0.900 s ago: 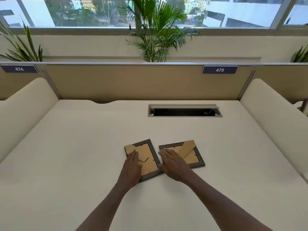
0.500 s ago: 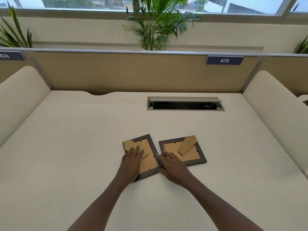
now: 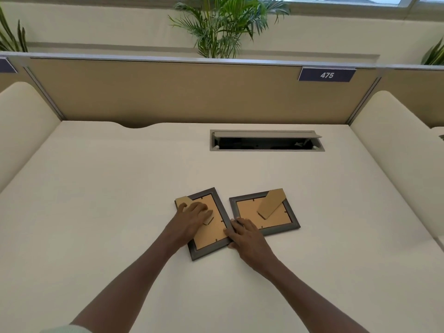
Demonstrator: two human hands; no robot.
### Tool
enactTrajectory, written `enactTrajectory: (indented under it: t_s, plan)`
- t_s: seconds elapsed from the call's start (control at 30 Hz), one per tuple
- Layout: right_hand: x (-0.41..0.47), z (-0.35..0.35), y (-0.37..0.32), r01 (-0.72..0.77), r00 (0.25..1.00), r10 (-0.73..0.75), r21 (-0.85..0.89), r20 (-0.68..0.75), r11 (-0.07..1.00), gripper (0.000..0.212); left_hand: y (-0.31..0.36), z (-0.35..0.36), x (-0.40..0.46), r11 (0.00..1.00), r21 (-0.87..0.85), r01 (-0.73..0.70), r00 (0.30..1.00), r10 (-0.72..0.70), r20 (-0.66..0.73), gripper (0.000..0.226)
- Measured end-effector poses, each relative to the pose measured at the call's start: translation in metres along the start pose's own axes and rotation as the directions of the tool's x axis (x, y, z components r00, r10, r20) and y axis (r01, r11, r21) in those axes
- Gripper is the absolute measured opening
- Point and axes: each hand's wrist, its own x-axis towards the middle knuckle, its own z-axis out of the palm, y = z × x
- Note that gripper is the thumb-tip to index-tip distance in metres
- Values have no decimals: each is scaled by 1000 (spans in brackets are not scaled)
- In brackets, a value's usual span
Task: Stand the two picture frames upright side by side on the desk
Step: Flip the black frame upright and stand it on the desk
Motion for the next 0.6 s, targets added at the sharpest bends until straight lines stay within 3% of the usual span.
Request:
enactTrajectory:
  t_s: [0.33, 0.47, 0.6]
  plan:
    - [-4, 2, -6, -14, 997, 13, -20, -72, 1000, 46, -10, -22, 30, 974, 151, -168, 963, 129, 238, 76]
    - [-7, 5, -7, -2, 996, -4, -64, -88, 998, 47, -9, -20, 29, 962, 190, -196, 966, 156, 207, 63]
    - [-11, 8, -10, -7, 993, 1, -55, -114, 998, 46, -6, -20, 26, 947, 254, -198, 972, 155, 179, 34]
